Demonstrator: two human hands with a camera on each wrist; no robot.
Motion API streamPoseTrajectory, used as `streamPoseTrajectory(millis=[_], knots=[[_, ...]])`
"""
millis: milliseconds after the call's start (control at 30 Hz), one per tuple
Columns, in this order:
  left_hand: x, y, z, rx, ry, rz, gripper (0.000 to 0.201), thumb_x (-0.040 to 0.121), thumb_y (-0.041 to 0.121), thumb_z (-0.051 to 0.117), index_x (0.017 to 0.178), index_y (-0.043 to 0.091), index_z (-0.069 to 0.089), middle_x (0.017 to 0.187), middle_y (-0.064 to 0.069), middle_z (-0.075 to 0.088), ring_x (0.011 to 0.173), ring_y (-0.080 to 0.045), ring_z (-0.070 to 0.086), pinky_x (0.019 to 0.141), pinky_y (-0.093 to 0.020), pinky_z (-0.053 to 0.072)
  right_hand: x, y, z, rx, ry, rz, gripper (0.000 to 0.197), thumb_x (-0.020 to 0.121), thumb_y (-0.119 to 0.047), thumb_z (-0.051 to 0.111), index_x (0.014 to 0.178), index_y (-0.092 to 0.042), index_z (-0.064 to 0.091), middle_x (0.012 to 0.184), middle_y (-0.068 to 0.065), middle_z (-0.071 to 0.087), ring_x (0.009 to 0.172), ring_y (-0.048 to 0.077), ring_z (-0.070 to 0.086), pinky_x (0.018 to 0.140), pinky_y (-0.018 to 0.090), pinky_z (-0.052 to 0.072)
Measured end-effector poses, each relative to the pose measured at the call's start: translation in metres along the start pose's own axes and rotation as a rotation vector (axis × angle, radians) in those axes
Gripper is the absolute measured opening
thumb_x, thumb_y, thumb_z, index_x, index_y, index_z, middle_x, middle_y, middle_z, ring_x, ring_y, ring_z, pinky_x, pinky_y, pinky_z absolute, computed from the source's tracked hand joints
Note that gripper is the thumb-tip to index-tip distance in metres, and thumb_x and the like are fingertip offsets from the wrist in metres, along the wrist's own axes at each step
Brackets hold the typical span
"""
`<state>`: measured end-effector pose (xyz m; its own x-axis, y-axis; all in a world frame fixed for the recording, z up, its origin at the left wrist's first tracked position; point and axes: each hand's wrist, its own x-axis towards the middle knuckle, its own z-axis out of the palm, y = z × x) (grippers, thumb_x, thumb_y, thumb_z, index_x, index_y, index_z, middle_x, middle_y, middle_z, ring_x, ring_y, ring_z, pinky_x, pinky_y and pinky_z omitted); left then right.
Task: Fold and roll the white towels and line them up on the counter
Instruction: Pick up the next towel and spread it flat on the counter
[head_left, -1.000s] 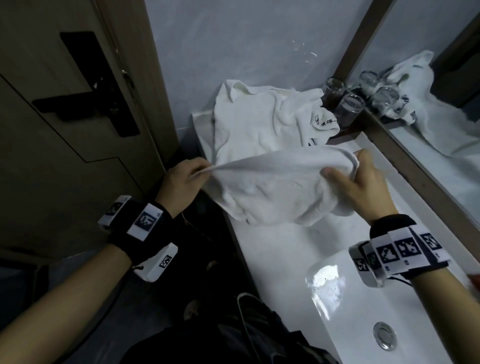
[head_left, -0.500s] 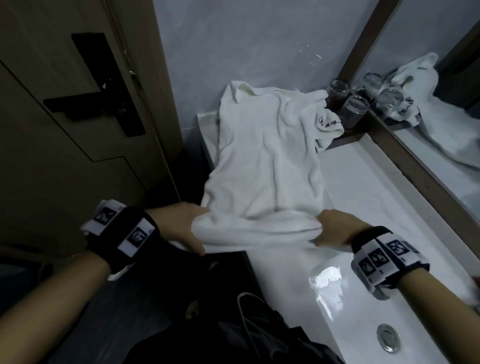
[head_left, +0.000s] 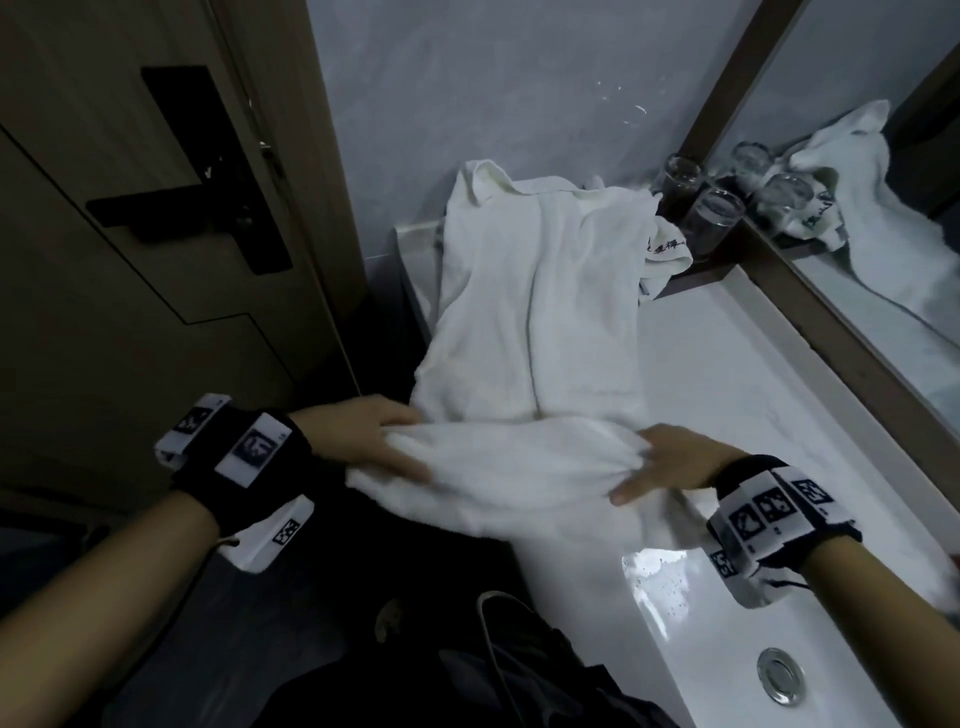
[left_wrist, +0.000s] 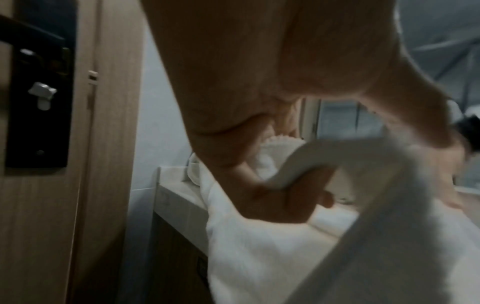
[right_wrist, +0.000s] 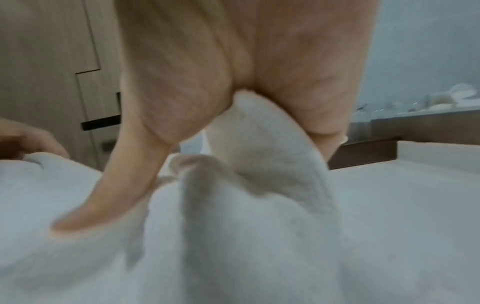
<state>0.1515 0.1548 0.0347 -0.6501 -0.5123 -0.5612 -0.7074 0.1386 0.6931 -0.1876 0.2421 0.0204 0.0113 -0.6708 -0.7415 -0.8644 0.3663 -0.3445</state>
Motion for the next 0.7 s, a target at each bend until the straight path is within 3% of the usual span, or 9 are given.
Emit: streamPoseTrajectory(millis=[67, 100, 200, 300, 333, 400, 500, 600, 700], knots=[[0.005, 0.004, -0.016, 0.004, 0.121, 0.073, 0.026, 0.082, 0.026, 0.068, 0.105, 0.017, 0.062, 0.099, 0.008, 0.065, 0.089, -0.003, 0.058, 0.074, -0.009, 0.043, -0.004, 0.003, -0.012, 0.137, 0.168, 0.012, 0.052, 0.059, -0.045, 0.082, 0.103, -0.025, 0.064, 0.102, -0.004, 0.068, 0.093, 0.016, 0.063, 0.085, 0.028, 0.046], [0.008, 0.005, -0.023, 0.009, 0.192, 0.109, 0.029, 0.084, 0.018, 0.065, 0.111, 0.011, 0.06, 0.104, 0.001, 0.063, 0.093, -0.008, 0.057, 0.076, -0.008, 0.043, -0.006, 0.007, -0.016, 0.205, 0.263, 0.004, 0.048, 0.062, -0.046, 0.081, 0.103, -0.027, 0.064, 0.1, -0.002, 0.069, 0.091, 0.018, 0.063, 0.082, 0.029, 0.047], [0.02, 0.01, -0.041, -0.035, 0.433, 0.196, 0.026, 0.081, 0.006, 0.067, 0.107, 0.006, 0.063, 0.101, -0.005, 0.064, 0.093, -0.013, 0.058, 0.073, -0.002, 0.042, -0.01, 0.013, -0.032, 0.317, 0.492, -0.046, 0.015, 0.069, -0.039, 0.077, 0.074, -0.037, 0.063, 0.068, -0.003, 0.067, 0.069, 0.017, 0.06, 0.06, 0.022, 0.042], [0.038, 0.017, -0.059, -0.084, 0.651, 0.235, 0.016, 0.075, 0.003, 0.072, 0.091, 0.003, 0.069, 0.089, -0.013, 0.068, 0.084, -0.02, 0.061, 0.077, -0.019, 0.048, -0.003, 0.018, -0.049, 0.355, 0.692, -0.012, 0.019, 0.069, -0.029, 0.079, 0.06, -0.024, 0.063, 0.054, 0.003, 0.056, 0.061, 0.026, 0.049, 0.051, 0.018, 0.038], [0.046, 0.019, -0.065, -0.116, 0.706, 0.244, 0.014, 0.074, 0.003, 0.072, 0.087, 0.002, 0.069, 0.085, -0.015, 0.068, 0.081, -0.02, 0.062, 0.077, -0.024, 0.049, 0.001, 0.018, -0.056, 0.379, 0.77, 0.007, 0.015, 0.07, -0.027, 0.078, 0.065, -0.018, 0.067, 0.061, 0.011, 0.06, 0.068, 0.033, 0.052, 0.057, 0.02, 0.043], [0.061, 0.022, -0.077, -0.165, 0.794, 0.251, 0.012, 0.073, 0.005, 0.073, 0.085, 0.005, 0.07, 0.079, -0.013, 0.067, 0.077, -0.013, 0.062, 0.072, -0.017, 0.049, 0.012, 0.017, -0.068, 0.394, 0.877, 0.04, 0.025, 0.075, -0.024, 0.075, 0.078, -0.001, 0.067, 0.078, 0.026, 0.064, 0.082, 0.041, 0.055, 0.073, 0.033, 0.048], [0.083, 0.027, -0.095, -0.175, 0.875, 0.259, 0.011, 0.076, 0.007, 0.071, 0.087, 0.005, 0.071, 0.073, -0.004, 0.065, 0.066, 0.007, 0.058, 0.064, -0.003, 0.043, 0.033, 0.012, -0.09, 0.403, 0.952, 0.015, 0.034, 0.08, -0.022, 0.067, 0.065, 0.003, 0.051, 0.059, 0.015, 0.044, 0.064, 0.028, 0.042, 0.055, 0.031, 0.034], [0.103, 0.039, -0.119, -0.236, 0.914, 0.291, 0.012, 0.077, 0.006, 0.07, 0.089, 0.001, 0.071, 0.081, -0.011, 0.067, 0.075, -0.011, 0.06, 0.073, -0.024, 0.049, 0.053, -0.001, -0.118, 0.463, 1.075, 0.015, 0.02, 0.078, -0.024, 0.069, 0.071, -0.005, 0.064, 0.064, 0.01, 0.057, 0.066, 0.017, 0.053, 0.063, 0.029, 0.042], [0.132, 0.058, -0.151, -0.299, 0.922, 0.293, 0.016, 0.077, 0.009, 0.071, 0.092, 0.002, 0.071, 0.08, -0.006, 0.064, 0.077, -0.016, 0.057, 0.075, -0.027, 0.047, 0.075, -0.02, -0.152, 0.548, 1.185, -0.059, 0.009, 0.074, -0.025, 0.075, 0.079, -0.018, 0.07, 0.063, -0.01, 0.061, 0.055, -0.008, 0.051, 0.059, 0.007, 0.041]])
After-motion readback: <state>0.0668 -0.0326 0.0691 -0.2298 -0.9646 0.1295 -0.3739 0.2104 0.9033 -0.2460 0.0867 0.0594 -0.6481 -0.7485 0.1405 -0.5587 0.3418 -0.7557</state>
